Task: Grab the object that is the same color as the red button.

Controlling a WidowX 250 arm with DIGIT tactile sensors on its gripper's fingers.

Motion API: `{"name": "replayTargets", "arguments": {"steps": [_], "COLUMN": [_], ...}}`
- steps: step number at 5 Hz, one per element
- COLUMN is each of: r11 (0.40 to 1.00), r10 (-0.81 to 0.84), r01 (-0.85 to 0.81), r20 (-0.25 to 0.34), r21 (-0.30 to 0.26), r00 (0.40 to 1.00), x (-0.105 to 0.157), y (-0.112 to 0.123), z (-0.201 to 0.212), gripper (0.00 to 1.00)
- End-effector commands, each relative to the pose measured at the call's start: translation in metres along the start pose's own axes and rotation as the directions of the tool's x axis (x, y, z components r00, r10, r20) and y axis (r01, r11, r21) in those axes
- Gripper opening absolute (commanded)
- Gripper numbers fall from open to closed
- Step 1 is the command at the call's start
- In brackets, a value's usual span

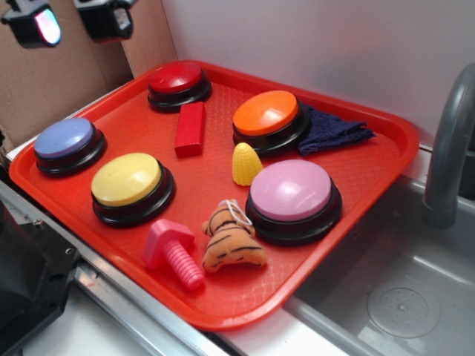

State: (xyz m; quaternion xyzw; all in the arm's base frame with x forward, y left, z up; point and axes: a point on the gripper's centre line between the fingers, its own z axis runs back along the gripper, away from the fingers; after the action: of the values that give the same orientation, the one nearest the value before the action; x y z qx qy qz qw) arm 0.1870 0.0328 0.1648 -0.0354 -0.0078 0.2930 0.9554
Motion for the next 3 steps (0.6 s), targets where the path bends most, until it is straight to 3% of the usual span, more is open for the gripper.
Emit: {"name": "replayTargets", "arguments": {"steps": [1,3], "r11": [0.966,0.912], "r10": [0.258,0.409], "r01": [-0.257,-0.407], "r20": [0.073,0.136], "r21": [-0.019,-0.043], "r00": [0.963,0.902], "x": [0.058,0.097], "y": [0.005,-0.011], "z": [-0.040,-0.089], "gripper": [1.00,1.00]}}
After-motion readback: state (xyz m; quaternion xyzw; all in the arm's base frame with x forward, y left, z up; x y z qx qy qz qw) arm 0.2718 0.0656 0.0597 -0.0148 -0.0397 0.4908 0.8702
